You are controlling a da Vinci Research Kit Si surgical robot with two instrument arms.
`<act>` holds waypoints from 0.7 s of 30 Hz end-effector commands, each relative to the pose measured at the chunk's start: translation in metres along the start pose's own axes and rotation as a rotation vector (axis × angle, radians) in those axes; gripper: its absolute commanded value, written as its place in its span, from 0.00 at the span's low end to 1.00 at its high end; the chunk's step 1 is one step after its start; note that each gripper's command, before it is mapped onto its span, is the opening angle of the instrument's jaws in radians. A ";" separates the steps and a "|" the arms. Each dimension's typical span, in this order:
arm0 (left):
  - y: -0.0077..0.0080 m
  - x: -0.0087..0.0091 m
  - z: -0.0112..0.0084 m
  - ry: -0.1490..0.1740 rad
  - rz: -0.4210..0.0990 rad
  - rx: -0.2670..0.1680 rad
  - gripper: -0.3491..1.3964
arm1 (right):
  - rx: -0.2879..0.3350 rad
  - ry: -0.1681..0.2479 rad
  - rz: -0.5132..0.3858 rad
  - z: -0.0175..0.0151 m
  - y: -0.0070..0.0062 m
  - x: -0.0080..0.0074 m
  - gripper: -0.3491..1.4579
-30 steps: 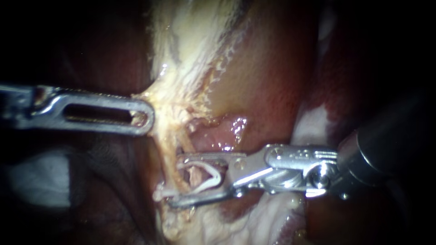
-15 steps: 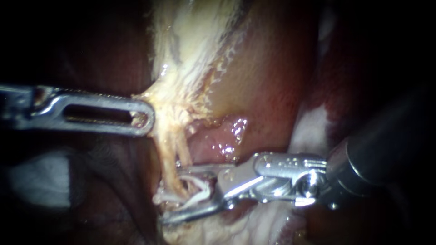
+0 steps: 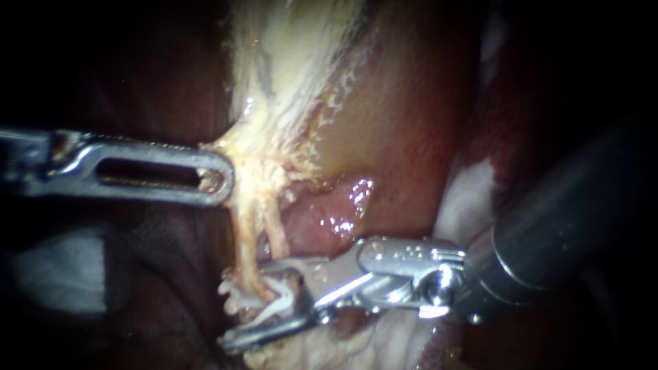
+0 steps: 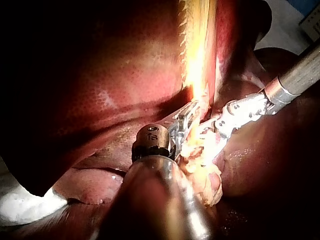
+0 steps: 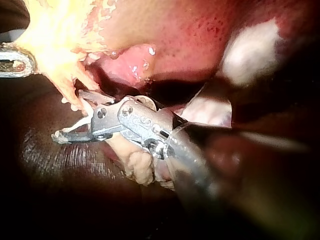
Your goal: Clipping second clip left tube
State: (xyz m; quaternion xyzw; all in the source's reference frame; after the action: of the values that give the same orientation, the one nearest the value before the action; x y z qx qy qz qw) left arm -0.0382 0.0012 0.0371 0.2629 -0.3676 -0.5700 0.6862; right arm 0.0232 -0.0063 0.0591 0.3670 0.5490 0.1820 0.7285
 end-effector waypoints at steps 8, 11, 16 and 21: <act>0.0000 0.0000 0.0000 0.000 0.000 -0.001 0.00 | 0.000 0.000 0.003 -0.0004 0.0004 0.0001 0.31; 0.0000 0.0000 0.0000 0.000 0.000 -0.001 0.00 | -0.011 0.001 0.004 -0.0007 0.0006 0.0001 0.16; 0.0000 0.0000 0.0000 0.000 0.000 -0.001 0.00 | -0.024 0.005 0.007 -0.0014 0.0013 0.0000 0.00; 0.0000 0.0000 -0.0001 0.000 0.000 0.000 0.00 | -0.023 0.008 0.011 -0.0015 0.0017 -0.0004 0.00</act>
State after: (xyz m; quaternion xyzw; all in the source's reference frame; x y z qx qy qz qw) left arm -0.0382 0.0012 0.0371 0.2625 -0.3674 -0.5702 0.6863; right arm 0.0218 -0.0049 0.0603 0.3609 0.5478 0.1940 0.7294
